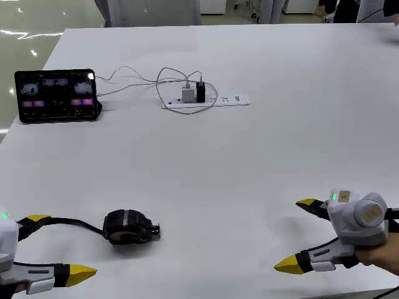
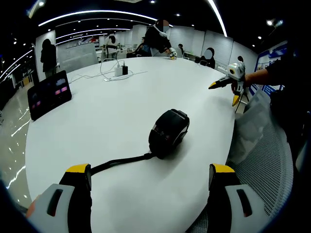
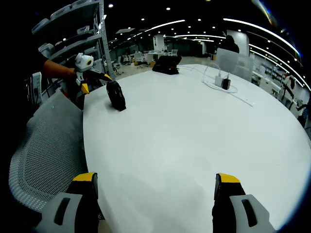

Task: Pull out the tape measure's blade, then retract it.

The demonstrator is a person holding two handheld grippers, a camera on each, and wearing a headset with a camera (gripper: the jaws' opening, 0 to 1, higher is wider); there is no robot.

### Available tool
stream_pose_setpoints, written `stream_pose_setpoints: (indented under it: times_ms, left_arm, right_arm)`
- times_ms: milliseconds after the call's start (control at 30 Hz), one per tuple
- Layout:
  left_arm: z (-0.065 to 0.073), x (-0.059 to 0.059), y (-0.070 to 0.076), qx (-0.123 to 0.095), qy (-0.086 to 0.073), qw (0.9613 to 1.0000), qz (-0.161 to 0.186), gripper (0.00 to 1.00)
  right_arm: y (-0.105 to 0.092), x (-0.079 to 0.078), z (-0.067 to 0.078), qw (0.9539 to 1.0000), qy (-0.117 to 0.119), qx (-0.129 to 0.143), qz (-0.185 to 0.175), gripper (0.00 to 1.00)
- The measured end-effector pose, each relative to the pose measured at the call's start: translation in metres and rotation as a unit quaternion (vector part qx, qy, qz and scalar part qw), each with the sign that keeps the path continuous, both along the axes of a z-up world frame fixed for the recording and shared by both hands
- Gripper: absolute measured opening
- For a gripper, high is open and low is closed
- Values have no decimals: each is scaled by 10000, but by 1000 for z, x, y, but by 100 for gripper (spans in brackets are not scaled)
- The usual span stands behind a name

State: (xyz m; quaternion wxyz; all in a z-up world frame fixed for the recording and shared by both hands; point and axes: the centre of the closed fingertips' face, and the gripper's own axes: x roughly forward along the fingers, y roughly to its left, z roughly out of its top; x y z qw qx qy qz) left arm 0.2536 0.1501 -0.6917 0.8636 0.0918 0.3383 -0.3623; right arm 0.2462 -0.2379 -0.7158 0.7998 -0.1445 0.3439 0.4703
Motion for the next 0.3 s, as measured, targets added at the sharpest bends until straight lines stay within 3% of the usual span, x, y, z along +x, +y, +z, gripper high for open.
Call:
stream_pose_setpoints:
  times_ms: [300]
  left_arm:
    - [1,1,0,-8,-16,10000,27,99]
  right_arm:
    - [-2,1,1,10000,-21,-28,14,99]
